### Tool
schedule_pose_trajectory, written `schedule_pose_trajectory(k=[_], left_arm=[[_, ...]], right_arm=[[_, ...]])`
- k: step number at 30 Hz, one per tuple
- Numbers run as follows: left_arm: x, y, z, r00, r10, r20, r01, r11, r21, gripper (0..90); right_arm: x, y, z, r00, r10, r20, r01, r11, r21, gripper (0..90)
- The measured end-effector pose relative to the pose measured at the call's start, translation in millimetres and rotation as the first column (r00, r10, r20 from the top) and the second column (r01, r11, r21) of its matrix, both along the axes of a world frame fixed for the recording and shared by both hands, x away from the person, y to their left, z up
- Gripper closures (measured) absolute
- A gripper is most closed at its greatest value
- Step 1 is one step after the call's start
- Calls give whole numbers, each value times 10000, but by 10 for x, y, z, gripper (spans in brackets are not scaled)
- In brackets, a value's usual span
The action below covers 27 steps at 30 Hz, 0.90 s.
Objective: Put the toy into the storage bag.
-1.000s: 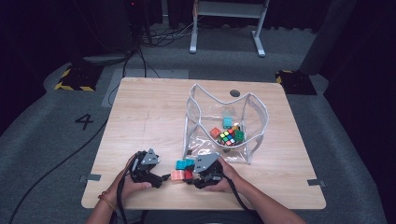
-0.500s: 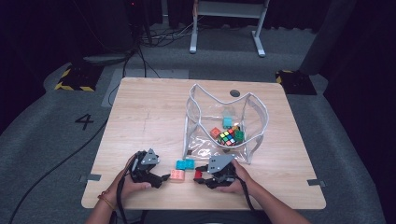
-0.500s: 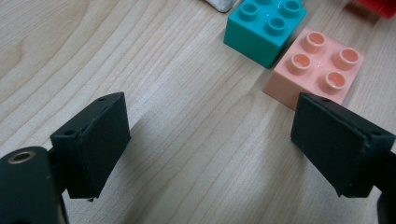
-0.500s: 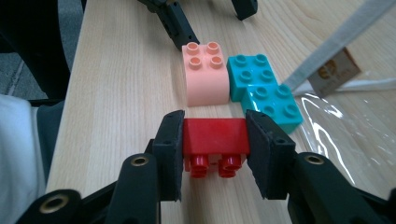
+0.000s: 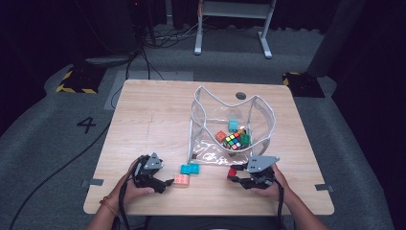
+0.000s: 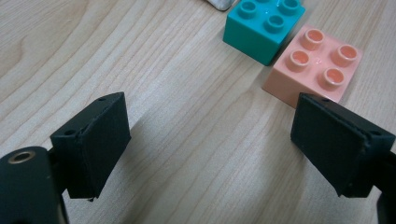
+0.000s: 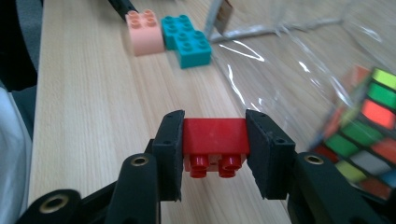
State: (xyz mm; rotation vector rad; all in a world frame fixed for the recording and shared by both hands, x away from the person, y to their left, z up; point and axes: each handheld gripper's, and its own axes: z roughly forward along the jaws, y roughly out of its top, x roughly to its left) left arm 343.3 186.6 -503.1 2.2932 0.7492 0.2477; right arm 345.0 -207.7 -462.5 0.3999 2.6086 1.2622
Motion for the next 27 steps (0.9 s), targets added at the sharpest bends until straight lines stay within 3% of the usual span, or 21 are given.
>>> schedule_pose_trajectory(k=[7, 8, 13, 18, 19, 24, 25, 26, 27], left_arm=[[1, 8, 5, 9999, 7, 103, -8, 10000, 87, 119], [1, 8, 5, 9999, 7, 103, -8, 10000, 87, 119], [1, 8, 4, 10000, 13, 98, -13, 10000, 79, 119], [1, 10, 5, 10000, 1, 95, -2, 10000, 96, 119], [1, 10, 5, 10000, 1, 95, -2, 10000, 96, 119], [1, 10, 5, 10000, -4, 93, 3, 10000, 95, 119], [1, 10, 5, 10000, -4, 93, 3, 10000, 95, 119], [1, 10, 5, 10000, -3, 95, 2, 10000, 93, 119], [1, 10, 5, 10000, -3, 95, 2, 10000, 93, 119]], right_arm=[[-40, -329, 1, 9978, -628, 194, 631, 9979, -113, 593], [-54, -376, 3, 9965, -835, 42, 836, 9965, -101, 593], [-49, -613, 8, 9901, -1394, 131, 1395, 9902, 1, 593], [-39, -914, 16, 9701, -2427, 61, 2426, 9700, 180, 593], [-39, -914, 16, 9701, -2427, 61, 2426, 9700, 180, 593], [77, -1229, 126, 9413, -3366, 251, 3356, 9412, 382, 593], [77, -1229, 126, 9413, -3366, 251, 3356, 9412, 382, 593], [135, -1313, 198, 9277, -3709, 432, 3687, 9281, 514, 593], [135, -1313, 198, 9277, -3709, 432, 3687, 9281, 514, 593]])
